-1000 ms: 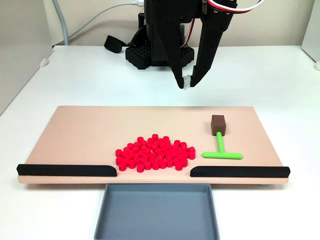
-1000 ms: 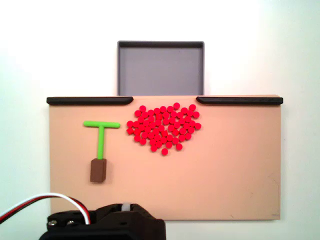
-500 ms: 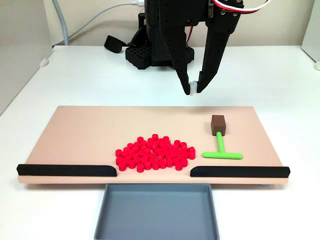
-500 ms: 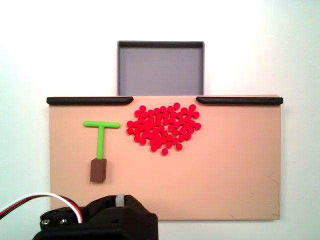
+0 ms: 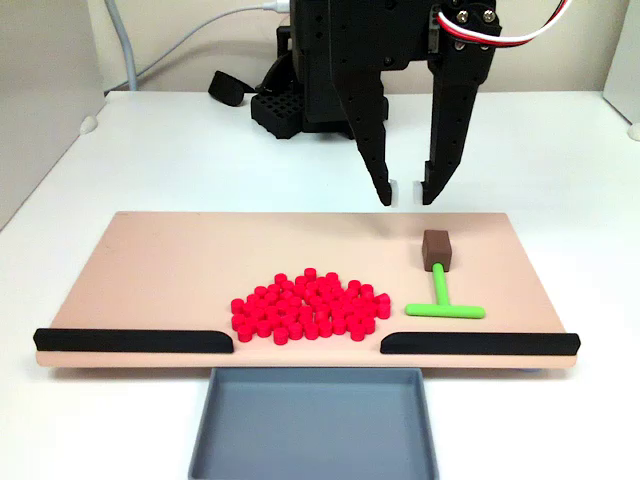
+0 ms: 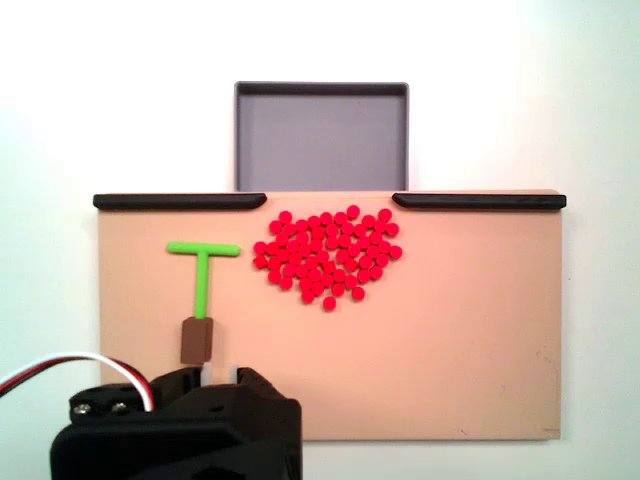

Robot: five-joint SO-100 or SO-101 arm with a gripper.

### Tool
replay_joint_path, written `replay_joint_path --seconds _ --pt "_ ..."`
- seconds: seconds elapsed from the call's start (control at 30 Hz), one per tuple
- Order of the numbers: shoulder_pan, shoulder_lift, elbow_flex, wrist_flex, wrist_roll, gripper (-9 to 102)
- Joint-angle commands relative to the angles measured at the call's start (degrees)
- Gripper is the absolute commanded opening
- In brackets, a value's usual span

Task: Grasp a green tool by the dark brown handle.

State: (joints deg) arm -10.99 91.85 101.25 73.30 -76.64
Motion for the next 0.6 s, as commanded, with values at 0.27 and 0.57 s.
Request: replay_joint_path --seconds 0.27,0.57 --pt "-0.6 -2.4 -6.2 -0.2 4.4 20" --pt "-1.9 -6.2 -8.2 -0.2 4.5 19"
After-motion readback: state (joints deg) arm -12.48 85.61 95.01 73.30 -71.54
